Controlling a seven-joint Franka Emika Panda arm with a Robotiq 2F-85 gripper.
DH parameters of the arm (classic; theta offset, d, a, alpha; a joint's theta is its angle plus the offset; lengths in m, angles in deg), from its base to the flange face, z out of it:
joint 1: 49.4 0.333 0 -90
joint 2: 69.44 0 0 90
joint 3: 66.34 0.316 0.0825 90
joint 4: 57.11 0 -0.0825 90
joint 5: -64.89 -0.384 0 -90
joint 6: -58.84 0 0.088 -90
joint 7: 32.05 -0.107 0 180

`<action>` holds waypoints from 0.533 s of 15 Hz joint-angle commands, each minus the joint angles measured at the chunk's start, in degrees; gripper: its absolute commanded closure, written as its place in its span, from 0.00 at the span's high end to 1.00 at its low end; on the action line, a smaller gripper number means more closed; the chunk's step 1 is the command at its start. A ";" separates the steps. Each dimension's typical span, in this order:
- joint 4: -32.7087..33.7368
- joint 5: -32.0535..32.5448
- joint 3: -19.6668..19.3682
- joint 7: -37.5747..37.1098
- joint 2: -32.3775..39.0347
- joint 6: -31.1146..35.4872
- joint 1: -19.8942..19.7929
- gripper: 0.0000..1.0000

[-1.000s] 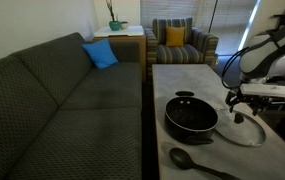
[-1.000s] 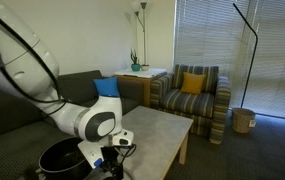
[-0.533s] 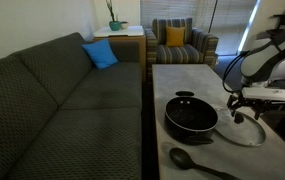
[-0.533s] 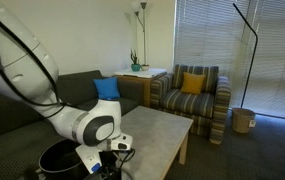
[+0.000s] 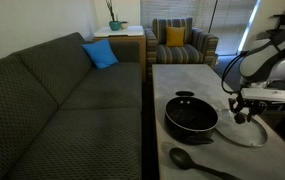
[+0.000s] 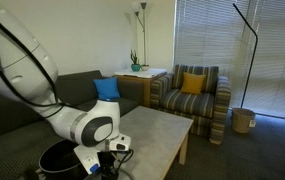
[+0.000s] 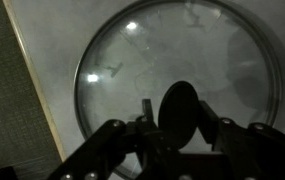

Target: Put the lid on the pot

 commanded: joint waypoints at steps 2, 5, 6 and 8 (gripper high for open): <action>-0.86 -0.71 0.87 2.50 -0.01 1.71 -0.85 0.14; -0.79 -0.46 0.73 2.93 -0.01 1.64 -0.73 0.14; -0.64 -0.16 0.52 3.15 -0.01 1.33 -0.49 0.14; 0.06 0.46 -0.58 2.40 -0.01 0.88 0.44 0.14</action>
